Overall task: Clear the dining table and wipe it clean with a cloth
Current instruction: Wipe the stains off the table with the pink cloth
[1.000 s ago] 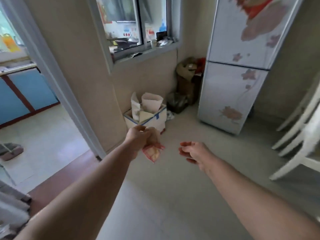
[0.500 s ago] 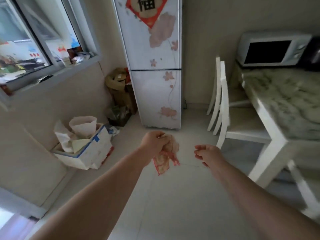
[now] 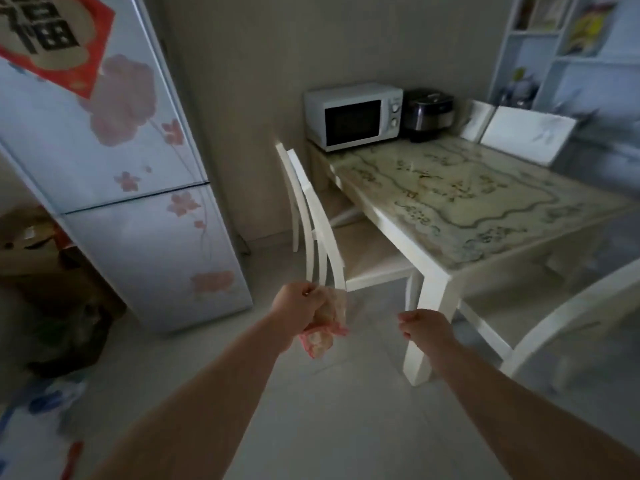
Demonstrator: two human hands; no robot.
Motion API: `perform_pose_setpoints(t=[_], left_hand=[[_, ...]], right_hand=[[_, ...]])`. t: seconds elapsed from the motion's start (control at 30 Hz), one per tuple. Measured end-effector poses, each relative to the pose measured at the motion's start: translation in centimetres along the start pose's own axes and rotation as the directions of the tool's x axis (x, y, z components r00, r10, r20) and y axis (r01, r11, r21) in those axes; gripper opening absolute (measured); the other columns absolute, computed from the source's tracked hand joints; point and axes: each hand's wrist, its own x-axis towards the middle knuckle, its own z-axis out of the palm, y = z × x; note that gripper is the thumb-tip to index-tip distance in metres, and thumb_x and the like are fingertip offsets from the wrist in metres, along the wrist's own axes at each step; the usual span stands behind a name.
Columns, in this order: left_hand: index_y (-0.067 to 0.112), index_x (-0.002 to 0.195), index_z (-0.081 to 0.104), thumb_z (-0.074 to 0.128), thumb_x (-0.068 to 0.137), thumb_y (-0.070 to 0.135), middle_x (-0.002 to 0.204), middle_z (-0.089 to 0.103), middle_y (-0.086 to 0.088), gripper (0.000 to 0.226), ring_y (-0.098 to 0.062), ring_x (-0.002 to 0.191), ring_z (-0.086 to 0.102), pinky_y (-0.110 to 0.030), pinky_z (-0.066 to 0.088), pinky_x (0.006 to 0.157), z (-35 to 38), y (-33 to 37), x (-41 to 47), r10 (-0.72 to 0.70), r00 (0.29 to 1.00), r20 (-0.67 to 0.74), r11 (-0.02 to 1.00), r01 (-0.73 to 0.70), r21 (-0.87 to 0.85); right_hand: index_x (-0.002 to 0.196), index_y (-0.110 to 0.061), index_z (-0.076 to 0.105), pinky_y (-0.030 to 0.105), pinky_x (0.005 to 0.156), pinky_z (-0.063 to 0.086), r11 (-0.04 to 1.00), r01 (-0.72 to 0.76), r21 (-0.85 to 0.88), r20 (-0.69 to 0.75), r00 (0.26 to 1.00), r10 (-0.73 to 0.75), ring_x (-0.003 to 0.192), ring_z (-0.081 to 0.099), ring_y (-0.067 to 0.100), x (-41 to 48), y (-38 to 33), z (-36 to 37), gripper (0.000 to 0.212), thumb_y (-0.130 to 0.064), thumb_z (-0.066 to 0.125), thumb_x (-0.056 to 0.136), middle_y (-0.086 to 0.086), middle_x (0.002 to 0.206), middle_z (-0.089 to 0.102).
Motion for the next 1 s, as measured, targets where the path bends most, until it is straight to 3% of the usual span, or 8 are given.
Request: perform_pose_setpoints(t=[0.17, 0.3, 0.4, 0.47, 0.6, 0.8, 0.93, 1.0], left_hand=[[0.013, 0.097, 0.068, 0.056, 0.093, 0.015, 0.089, 0.067, -0.007, 0.014, -0.013, 0.069, 0.064, -0.021, 0.050, 0.049, 0.8, 1.2, 5.8, 0.024, 0.997, 0.078, 0.998, -0.028, 0.061], [0.013, 0.088, 0.069, 0.059, 0.091, 0.008, 0.075, 0.066, -0.003, 0.011, -0.013, 0.066, 0.063, -0.022, 0.055, 0.057, 2.2, 2.6, 9.0, -0.007, 0.995, 0.096, 1.000, 0.006, 0.005], [0.012, 0.093, 0.072, 0.061, 0.089, 0.010, 0.086, 0.070, -0.007, 0.011, -0.021, 0.081, 0.068, -0.035, 0.059, 0.079, 4.0, 3.7, 11.9, -0.009, 0.991, 0.134, 1.000, 0.008, 0.009], [0.015, 0.092, 0.070, 0.062, 0.090, 0.012, 0.090, 0.069, -0.007, 0.009, -0.023, 0.087, 0.068, -0.038, 0.059, 0.083, 5.3, 4.5, 13.6, -0.011, 0.989, 0.149, 0.999, 0.006, 0.031], [0.019, 0.088, 0.068, 0.064, 0.089, 0.011, 0.093, 0.068, -0.006, 0.009, -0.020, 0.087, 0.066, -0.033, 0.058, 0.078, 8.4, 6.4, 17.4, -0.024, 0.987, 0.161, 0.999, 0.016, 0.050], [0.022, 0.075, 0.067, 0.067, 0.086, 0.014, 0.082, 0.069, -0.005, 0.014, -0.025, 0.084, 0.069, -0.039, 0.059, 0.081, 13.1, 11.3, 23.4, -0.013, 0.987, 0.161, 0.989, -0.011, 0.146], [0.018, 0.078, 0.068, 0.065, 0.088, 0.016, 0.073, 0.066, -0.003, 0.010, -0.017, 0.067, 0.064, -0.028, 0.058, 0.065, 17.2, 15.3, 27.5, 0.010, 0.986, 0.165, 0.978, -0.044, 0.202], [0.014, 0.080, 0.068, 0.065, 0.088, 0.016, 0.067, 0.066, 0.000, 0.009, -0.012, 0.059, 0.062, -0.024, 0.057, 0.059, 19.3, 16.7, 29.0, 0.013, 0.982, 0.186, 0.980, -0.050, 0.194]], right_hand=[[0.104, -0.007, 0.067, 0.029, 0.080, 0.049, 0.984, -0.104, 0.146, 0.049, 0.994, 0.098, 0.076, 0.057, 0.014, 1.0, 0.8, -1.5, 0.021, 0.002, 0.056, 0.088, 0.011, 0.097, 0.064], [0.086, -0.011, 0.066, 0.030, 0.079, 0.051, 0.973, -0.154, 0.170, -0.043, 0.986, 0.163, 0.078, 0.060, 0.018, 2.8, 1.3, -2.9, 0.020, 0.007, 0.056, 0.087, 0.019, 0.109, 0.066], [0.087, 0.008, 0.063, 0.009, 0.050, 0.044, 0.976, -0.127, 0.178, -0.075, 0.987, 0.142, 0.045, 0.057, -0.001, 5.2, 1.3, -4.3, 0.020, 0.020, 0.048, 0.086, 0.009, 0.084, 0.071], [0.073, -0.001, 0.060, 0.008, 0.040, 0.040, 0.967, -0.140, 0.214, -0.115, 0.979, 0.167, 0.034, 0.052, -0.001, 6.7, 1.2, -5.4, 0.029, 0.022, 0.046, 0.085, -0.004, 0.053, 0.066], [0.071, -0.021, 0.059, 0.027, 0.074, 0.049, 0.971, -0.183, 0.157, -0.133, 0.970, 0.204, 0.068, 0.056, 0.012, 11.4, 1.3, -7.5, 0.028, 0.002, 0.058, 0.087, 0.002, 0.078, 0.061], [0.106, -0.007, 0.069, 0.015, 0.054, 0.037, 0.984, -0.176, 0.018, -0.156, 0.972, 0.176, 0.067, 0.051, 0.011, 19.6, 0.5, -11.2, 0.021, -0.006, 0.055, 0.090, 0.013, 0.103, 0.065], [0.110, -0.006, 0.067, 0.021, 0.073, 0.040, 0.980, -0.185, -0.079, -0.119, 0.977, 0.175, 0.106, 0.060, 0.028, 24.4, -1.0, -14.3, 0.024, -0.012, 0.053, 0.091, 0.013, 0.115, 0.065], [0.109, -0.009, 0.068, 0.025, 0.080, 0.042, 0.978, -0.174, -0.114, -0.121, 0.980, 0.160, 0.110, 0.060, 0.027, 26.4, -1.2, -15.7, 0.023, -0.016, 0.053, 0.093, 0.011, 0.115, 0.066]])
